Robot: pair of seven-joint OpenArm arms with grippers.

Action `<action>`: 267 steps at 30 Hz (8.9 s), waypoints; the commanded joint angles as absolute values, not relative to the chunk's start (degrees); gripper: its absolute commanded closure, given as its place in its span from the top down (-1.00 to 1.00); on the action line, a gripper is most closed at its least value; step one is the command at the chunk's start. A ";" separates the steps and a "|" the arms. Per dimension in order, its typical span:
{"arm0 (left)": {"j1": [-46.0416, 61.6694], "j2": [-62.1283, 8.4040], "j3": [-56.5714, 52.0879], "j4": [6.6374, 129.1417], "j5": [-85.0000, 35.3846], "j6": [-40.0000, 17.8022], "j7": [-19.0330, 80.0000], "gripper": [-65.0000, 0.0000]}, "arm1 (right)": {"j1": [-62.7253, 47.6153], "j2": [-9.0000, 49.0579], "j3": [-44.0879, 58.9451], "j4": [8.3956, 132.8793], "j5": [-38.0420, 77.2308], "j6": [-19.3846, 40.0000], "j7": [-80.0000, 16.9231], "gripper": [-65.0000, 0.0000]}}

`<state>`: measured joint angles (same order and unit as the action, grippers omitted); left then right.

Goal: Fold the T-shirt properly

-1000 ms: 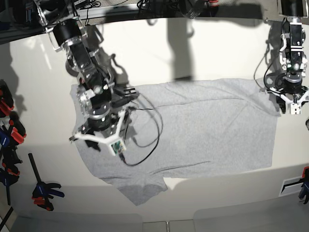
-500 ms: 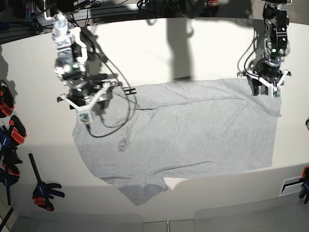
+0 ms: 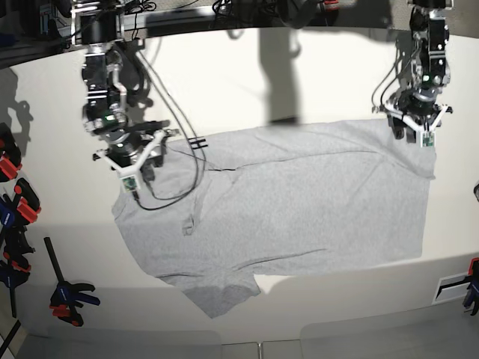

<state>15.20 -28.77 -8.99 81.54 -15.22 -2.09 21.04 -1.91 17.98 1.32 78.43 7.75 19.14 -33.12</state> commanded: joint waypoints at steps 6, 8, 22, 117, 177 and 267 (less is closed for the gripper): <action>20.82 -30.98 -9.39 89.34 -14.46 -1.72 22.35 -0.22 | -2.33 19.86 1.91 78.43 4.97 18.00 -40.58 -0.19; 22.15 -30.98 -9.39 91.18 -14.46 -1.50 22.63 -0.22 | -3.27 20.01 1.91 78.87 4.67 18.00 -40.80 -0.19; 30.04 -30.98 -9.39 92.64 -14.39 -1.30 23.66 -0.22 | -21.08 23.68 1.91 89.71 4.67 15.57 -41.69 -0.19; -42.54 -36.03 -6.83 17.89 -14.15 -22.50 24.45 -0.22 | -32.40 23.64 1.91 125.69 -14.37 5.56 -47.66 -0.18; -35.57 -34.24 -6.26 22.24 -23.49 -24.18 24.58 -0.09 | -32.40 23.46 1.87 125.69 -14.35 5.58 -50.22 -0.18; -32.47 -35.57 -6.28 38.04 -24.58 -24.62 27.86 -1.00 | 47.16 9.34 1.85 33.89 -2.61 27.11 -30.13 -1.00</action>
